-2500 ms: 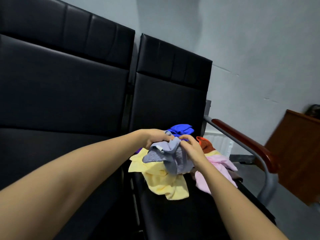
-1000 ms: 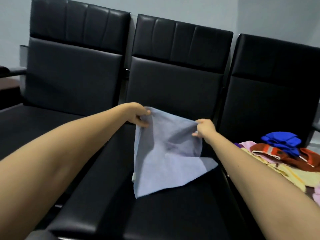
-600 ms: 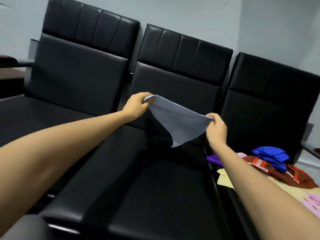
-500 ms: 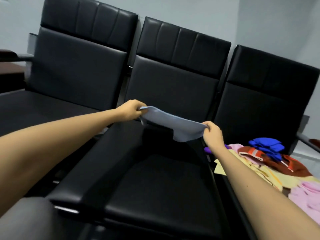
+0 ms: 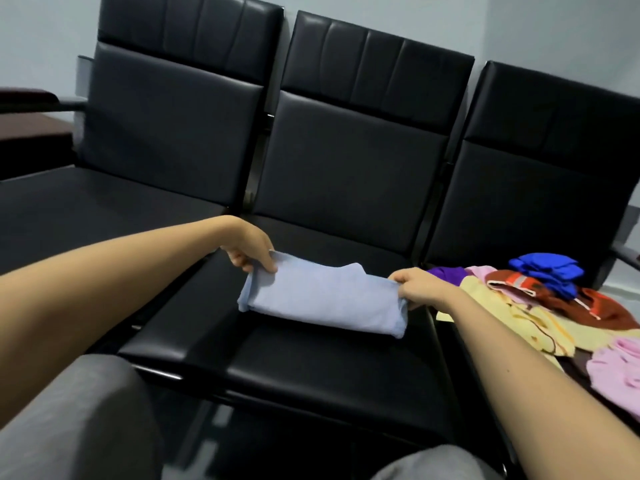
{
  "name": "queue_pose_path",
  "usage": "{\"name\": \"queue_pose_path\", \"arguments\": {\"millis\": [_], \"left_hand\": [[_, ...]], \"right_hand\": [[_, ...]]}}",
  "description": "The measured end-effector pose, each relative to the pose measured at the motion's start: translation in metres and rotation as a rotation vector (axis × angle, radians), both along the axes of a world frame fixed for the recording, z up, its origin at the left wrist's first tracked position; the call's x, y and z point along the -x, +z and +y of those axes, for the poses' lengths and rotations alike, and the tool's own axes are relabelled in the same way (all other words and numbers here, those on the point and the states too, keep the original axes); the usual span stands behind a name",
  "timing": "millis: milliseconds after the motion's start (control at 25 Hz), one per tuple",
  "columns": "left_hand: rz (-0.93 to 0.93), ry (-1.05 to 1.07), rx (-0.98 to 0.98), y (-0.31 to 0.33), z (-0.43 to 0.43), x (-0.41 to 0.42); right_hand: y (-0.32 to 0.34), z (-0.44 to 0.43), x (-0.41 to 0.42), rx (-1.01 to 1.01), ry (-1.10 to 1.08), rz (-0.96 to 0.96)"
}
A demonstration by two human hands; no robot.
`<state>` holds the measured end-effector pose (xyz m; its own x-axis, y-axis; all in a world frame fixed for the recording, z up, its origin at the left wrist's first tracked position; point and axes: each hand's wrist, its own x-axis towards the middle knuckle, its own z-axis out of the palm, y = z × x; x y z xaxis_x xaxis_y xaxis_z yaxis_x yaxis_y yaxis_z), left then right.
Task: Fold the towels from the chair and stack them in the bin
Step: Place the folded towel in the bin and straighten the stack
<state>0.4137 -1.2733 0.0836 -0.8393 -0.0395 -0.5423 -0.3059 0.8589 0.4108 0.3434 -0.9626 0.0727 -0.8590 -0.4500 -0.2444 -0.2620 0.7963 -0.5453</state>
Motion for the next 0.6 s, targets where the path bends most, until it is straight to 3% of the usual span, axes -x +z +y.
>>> {"name": "queue_pose_path", "arguments": {"millis": [120,200,280,360,400,480,600], "left_hand": [[0.343,0.216,0.002,-0.009,-0.010,0.022],[0.443,0.304,0.170,-0.019,-0.009,0.036],[0.453,0.286,0.415,-0.039,0.001,0.047],[0.601,0.115,0.480,-0.065,0.023,0.060],[0.626,-0.015,0.444,-0.078,0.032,0.066],[0.504,-0.158,0.361,-0.104,0.050,0.074],[0.401,-0.080,0.352,-0.119,0.061,0.077]], "right_hand": [[-0.010,-0.022,0.029,0.198,-0.162,0.369],[-0.017,-0.042,0.044,0.192,-0.327,0.397],[-0.024,-0.063,0.048,0.109,-0.476,0.380],[-0.040,-0.076,0.044,0.091,-0.551,0.483],[-0.054,-0.078,0.040,0.050,-0.533,0.551],[-0.086,-0.079,0.031,-0.141,-0.354,0.579],[-0.103,-0.077,0.026,-0.350,-0.256,0.488]]}}
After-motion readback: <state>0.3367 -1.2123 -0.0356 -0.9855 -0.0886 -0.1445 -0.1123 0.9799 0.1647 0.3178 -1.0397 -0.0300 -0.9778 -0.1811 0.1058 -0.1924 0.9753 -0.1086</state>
